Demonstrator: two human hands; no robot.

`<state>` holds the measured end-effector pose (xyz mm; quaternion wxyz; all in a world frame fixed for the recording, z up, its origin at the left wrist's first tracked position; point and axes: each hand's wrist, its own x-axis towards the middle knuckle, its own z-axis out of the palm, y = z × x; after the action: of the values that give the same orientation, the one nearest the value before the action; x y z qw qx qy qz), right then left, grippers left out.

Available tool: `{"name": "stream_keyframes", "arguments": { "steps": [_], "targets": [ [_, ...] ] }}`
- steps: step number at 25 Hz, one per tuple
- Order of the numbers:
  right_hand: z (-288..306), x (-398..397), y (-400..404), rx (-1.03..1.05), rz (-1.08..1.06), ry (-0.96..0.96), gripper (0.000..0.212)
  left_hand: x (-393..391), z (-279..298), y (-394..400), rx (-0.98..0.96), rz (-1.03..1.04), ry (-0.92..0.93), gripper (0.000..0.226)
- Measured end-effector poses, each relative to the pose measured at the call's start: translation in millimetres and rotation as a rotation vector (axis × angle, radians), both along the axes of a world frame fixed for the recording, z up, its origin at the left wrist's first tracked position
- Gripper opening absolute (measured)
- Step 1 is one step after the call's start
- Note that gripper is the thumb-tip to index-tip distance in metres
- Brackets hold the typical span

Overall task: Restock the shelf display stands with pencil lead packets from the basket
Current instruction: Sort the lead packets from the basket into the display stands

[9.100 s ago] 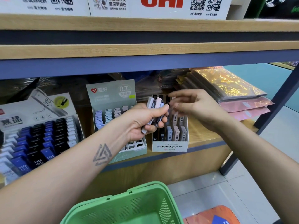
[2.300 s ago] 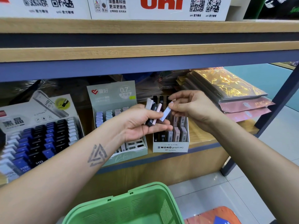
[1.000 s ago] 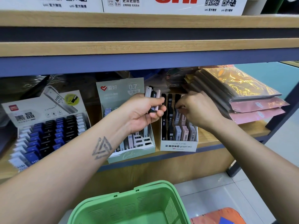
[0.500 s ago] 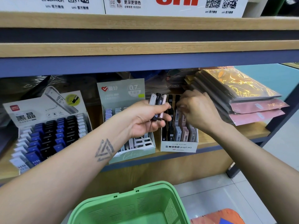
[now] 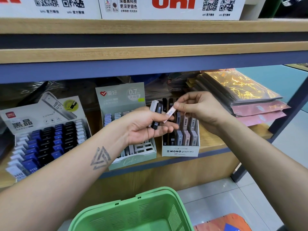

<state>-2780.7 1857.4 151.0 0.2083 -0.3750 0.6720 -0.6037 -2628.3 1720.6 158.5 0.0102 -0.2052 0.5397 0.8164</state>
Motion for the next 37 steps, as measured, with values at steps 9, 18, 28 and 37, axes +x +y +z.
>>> {"name": "stream_keyframes", "arguments": {
  "steps": [9, 18, 28, 37],
  "targets": [
    [5, -8, 21, 0.079, 0.093, 0.029, 0.01, -6, 3, 0, -0.087, 0.082, 0.054, 0.022],
    [17, 2, 24, 0.232, 0.162, 0.455, 0.042, -20, 1, 12, -0.256, 0.176, 0.116, 0.024],
    [5, -24, 26, 0.315, -0.206, 0.661, 0.009, -18, -1, 6, -0.185, 0.194, 0.067, 0.025],
    [-14, -19, 16, 0.396, -0.258, 0.72, 0.019, -15, -2, 4, -0.202, 0.166, 0.066, 0.025]
  ]
}}
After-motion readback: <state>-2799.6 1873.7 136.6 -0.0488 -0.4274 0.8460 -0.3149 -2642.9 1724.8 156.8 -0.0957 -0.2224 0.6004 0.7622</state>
